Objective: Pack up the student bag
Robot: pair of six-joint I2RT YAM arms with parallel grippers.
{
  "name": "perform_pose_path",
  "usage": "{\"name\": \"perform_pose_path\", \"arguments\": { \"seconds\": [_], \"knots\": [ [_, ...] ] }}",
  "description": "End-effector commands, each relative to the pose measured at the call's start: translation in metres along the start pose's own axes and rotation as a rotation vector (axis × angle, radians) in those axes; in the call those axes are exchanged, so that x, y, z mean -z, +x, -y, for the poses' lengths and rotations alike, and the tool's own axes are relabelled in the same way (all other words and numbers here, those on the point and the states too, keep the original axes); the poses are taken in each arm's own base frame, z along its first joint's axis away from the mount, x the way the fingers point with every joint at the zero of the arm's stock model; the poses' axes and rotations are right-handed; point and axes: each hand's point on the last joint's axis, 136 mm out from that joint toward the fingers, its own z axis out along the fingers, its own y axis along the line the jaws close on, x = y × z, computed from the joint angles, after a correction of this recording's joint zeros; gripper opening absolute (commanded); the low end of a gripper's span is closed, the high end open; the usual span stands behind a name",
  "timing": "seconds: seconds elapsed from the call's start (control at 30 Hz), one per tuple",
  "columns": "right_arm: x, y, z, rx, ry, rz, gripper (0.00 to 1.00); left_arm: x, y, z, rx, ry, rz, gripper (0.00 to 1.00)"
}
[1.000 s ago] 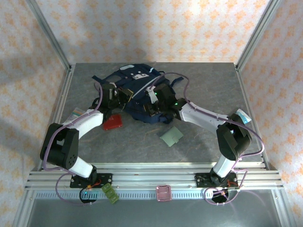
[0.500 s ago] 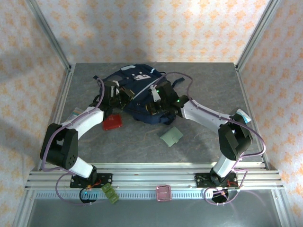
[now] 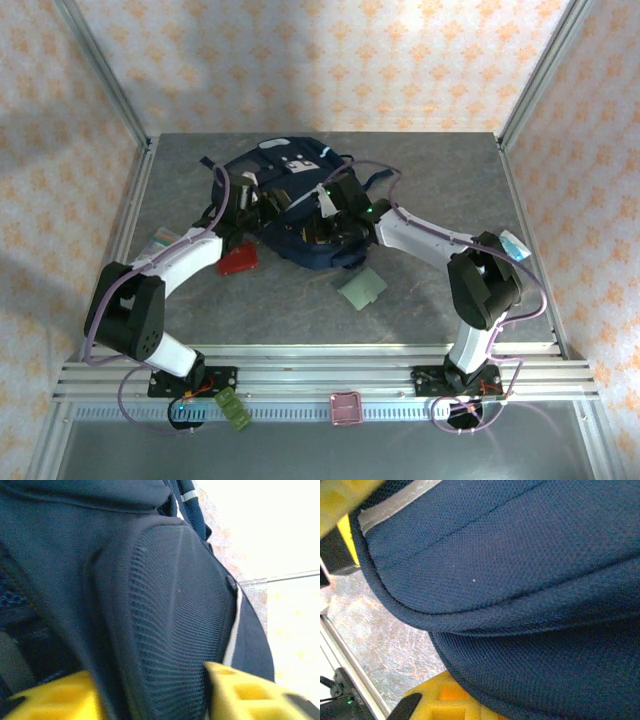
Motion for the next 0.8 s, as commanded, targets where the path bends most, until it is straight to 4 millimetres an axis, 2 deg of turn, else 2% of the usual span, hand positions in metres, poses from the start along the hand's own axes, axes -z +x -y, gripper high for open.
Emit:
{"name": "perform_pose_path", "arguments": {
  "seconds": [0.0, 0.07, 0.17, 0.2, 0.3, 0.33, 0.43, 0.53, 0.63, 0.77],
  "knots": [
    [-0.002, -0.021, -0.018, -0.039, -0.097, 0.102, 0.0, 0.017, 0.003, 0.03, 0.012, 0.142, 0.033, 0.59],
    [-0.002, -0.024, -0.023, -0.038, -0.126, 0.113, 0.0, 0.019, 0.014, 0.023, 0.031, 0.125, 0.025, 0.62],
    [-0.009, -0.019, -0.031, -0.034, -0.172, 0.076, 0.03, 0.015, 0.024, 0.013, 0.037, 0.087, 0.021, 0.61],
    [-0.011, -0.017, -0.032, -0.035, -0.182, 0.064, 0.07, 0.012, 0.024, 0.011, 0.037, 0.075, 0.019, 0.6],
    [-0.016, -0.01, -0.034, -0.059, -0.219, 0.039, 0.32, 0.006, 0.018, 0.003, 0.022, 0.028, 0.049, 0.53],
    [-0.018, -0.009, -0.031, -0.066, -0.206, 0.035, 0.37, 0.005, 0.017, 0.003, 0.022, 0.025, 0.055, 0.52],
    [-0.021, -0.008, -0.025, -0.073, -0.191, 0.04, 0.39, 0.002, 0.018, 0.003, 0.018, 0.024, 0.047, 0.51],
    [-0.025, -0.01, -0.018, -0.084, -0.161, 0.056, 0.35, 0.0, 0.019, -0.001, 0.019, 0.015, 0.044, 0.51],
    [-0.03, -0.011, -0.006, -0.091, -0.095, 0.06, 0.21, 0.0, 0.019, -0.002, 0.016, 0.01, 0.045, 0.51],
    [-0.029, -0.011, 0.003, -0.08, -0.031, 0.066, 0.09, 0.001, 0.018, -0.002, 0.012, 0.008, 0.052, 0.51]
  ]
}}
